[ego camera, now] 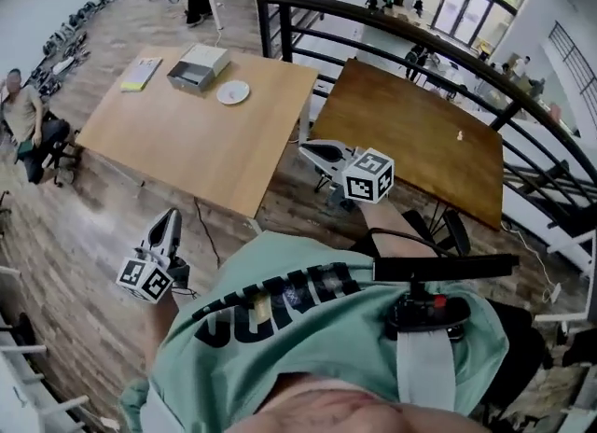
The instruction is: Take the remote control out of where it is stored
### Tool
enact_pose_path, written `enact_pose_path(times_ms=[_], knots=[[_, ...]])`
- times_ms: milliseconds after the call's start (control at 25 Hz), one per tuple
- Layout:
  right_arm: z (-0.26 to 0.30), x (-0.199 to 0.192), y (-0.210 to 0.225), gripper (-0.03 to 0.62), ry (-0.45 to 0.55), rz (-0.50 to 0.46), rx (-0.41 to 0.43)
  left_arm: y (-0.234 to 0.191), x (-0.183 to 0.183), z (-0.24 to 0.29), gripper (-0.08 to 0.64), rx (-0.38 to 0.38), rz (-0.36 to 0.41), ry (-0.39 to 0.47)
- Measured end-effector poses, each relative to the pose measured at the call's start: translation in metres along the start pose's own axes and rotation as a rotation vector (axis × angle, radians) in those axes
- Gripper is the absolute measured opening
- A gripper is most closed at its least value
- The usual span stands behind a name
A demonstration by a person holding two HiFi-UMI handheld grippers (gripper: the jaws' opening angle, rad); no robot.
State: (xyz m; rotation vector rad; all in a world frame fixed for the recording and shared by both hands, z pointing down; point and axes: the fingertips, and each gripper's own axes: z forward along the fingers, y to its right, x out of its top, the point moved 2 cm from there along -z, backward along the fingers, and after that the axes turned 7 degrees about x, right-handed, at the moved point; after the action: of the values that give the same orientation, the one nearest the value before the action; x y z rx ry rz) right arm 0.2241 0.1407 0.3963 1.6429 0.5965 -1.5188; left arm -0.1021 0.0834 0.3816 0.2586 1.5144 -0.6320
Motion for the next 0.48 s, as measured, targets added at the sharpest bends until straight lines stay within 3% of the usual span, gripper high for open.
enact_pose_path(times_ms=[120, 480], knots=[[-0.013, -0.001, 0.036, 0.005, 0.006, 0.009, 0.022, 0.019, 0.002, 0.033, -0.006, 0.004, -0.002, 0.015], [-0.039, -0.01, 0.103, 0.005, 0.009, 0.078, 0.054, 0.051, -0.006, 0.079, -0.006, 0.069, -0.001, -0.052]])
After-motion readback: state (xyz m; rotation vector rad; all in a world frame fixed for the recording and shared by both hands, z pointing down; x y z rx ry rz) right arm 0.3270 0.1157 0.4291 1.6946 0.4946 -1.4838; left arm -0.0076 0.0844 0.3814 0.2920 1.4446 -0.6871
